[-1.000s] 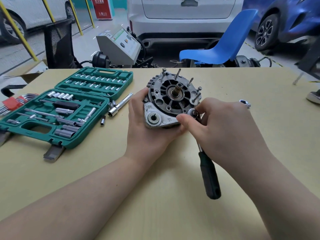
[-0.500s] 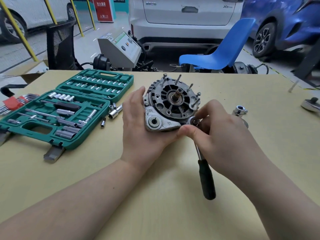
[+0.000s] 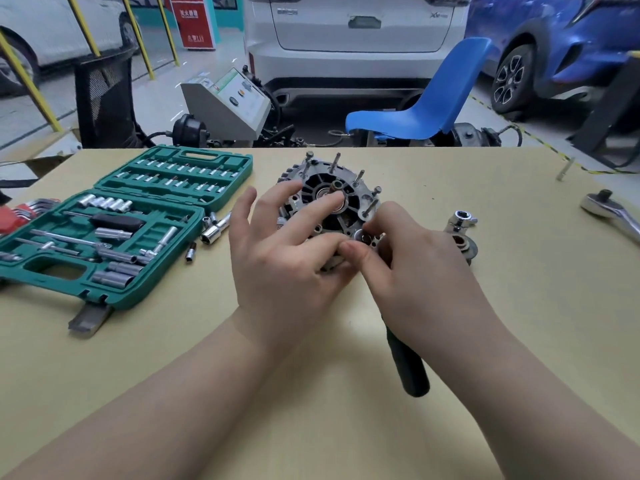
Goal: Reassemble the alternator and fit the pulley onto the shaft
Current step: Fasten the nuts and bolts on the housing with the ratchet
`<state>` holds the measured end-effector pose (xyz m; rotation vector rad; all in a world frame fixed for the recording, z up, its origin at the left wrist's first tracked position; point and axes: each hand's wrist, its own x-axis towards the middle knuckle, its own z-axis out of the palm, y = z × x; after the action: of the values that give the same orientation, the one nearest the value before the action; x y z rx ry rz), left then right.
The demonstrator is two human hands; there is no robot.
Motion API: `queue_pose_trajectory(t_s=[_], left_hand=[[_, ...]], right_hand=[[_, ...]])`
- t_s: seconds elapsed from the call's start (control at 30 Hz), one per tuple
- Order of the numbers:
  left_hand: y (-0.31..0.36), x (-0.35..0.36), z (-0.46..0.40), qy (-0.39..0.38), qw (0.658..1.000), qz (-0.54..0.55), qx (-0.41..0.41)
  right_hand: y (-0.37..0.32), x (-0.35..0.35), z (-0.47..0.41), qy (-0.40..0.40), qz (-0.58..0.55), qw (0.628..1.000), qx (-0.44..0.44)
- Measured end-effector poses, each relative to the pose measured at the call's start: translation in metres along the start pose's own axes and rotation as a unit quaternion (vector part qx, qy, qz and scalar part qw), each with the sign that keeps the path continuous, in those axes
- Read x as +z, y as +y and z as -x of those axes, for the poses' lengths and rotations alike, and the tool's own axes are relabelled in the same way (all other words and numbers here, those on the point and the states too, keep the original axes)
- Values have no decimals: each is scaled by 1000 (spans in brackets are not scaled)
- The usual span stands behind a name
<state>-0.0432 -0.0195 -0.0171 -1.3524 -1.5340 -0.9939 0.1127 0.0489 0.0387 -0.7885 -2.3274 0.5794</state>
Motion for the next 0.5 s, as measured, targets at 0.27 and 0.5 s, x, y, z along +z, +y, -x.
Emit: queue_pose_trajectory(t_s=[0.27, 0.5], left_hand=[[4, -3, 0, -21, 997, 62, -32], [11, -8, -4, -36, 996, 48, -67]], right_hand=[[3, -8, 7, 4, 36, 999, -40], [7, -27, -8, -58, 78, 995, -36]])
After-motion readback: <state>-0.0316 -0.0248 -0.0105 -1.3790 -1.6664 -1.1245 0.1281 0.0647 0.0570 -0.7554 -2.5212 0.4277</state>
